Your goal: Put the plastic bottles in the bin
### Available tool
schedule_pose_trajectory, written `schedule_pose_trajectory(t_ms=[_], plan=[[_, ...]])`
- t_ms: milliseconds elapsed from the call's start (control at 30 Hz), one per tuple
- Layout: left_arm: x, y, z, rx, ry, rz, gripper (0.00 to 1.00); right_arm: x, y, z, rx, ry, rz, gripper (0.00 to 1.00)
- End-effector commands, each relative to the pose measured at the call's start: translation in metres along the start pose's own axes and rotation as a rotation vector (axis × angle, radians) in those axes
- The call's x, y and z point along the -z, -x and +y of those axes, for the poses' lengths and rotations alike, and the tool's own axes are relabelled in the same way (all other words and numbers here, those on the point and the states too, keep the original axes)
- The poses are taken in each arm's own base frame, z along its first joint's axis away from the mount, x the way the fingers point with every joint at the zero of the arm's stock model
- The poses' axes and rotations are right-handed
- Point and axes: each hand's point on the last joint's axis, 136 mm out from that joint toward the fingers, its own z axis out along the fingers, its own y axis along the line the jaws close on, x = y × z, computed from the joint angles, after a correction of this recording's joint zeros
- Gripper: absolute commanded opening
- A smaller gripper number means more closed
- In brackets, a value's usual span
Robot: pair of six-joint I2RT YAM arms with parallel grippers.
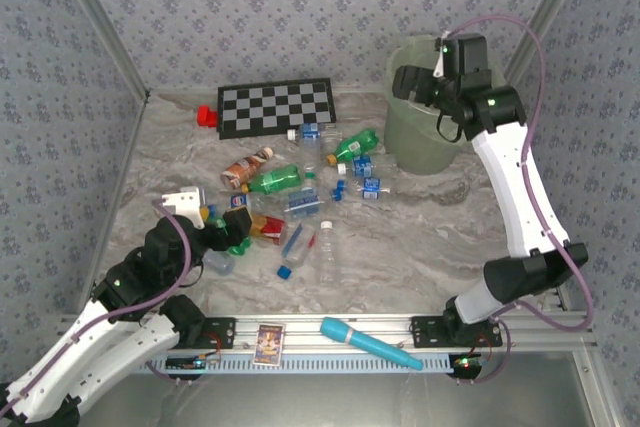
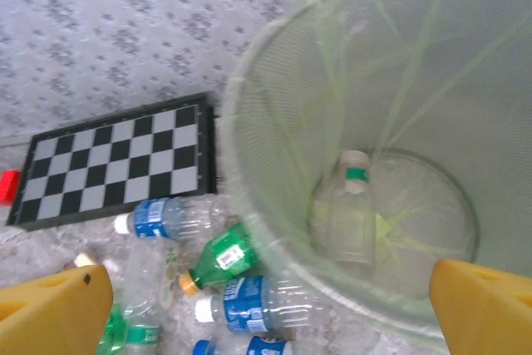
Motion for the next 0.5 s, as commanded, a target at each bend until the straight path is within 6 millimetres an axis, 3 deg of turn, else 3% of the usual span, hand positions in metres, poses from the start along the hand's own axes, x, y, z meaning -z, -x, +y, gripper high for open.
schedule_pose_trajectory(t_ms=[0,300,467], plan=[[-0.004,0.000,-0.004,0.005,-0.023,-0.014,1.00,0.011,-0.011,0.020,0.064,0.029,-0.032,1.00],[-0.019,-0.023,-0.018,-0.050,-0.086,0.086,1.00,0.011,-0.091,0.070,0.182,0.129,0.069,1.00],[-0.028,-0.038,-0.026,-0.072,-0.114,0.166,1.00,-0.002,-0.155,0.097,0.260,0.160,0.199,1.00]])
